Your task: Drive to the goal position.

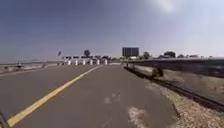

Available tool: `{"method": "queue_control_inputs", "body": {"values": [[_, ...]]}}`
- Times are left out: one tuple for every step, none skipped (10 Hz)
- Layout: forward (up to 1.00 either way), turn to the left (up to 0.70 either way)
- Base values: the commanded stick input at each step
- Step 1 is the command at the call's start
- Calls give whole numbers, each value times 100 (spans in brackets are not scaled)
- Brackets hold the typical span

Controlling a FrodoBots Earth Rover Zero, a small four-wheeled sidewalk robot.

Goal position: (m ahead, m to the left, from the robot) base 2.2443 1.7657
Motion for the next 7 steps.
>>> {"method": "queue_control_inputs", "body": {"values": [[50,0],[50,0],[50,0],[50,0],[50,0],[50,0],[50,0]]}}
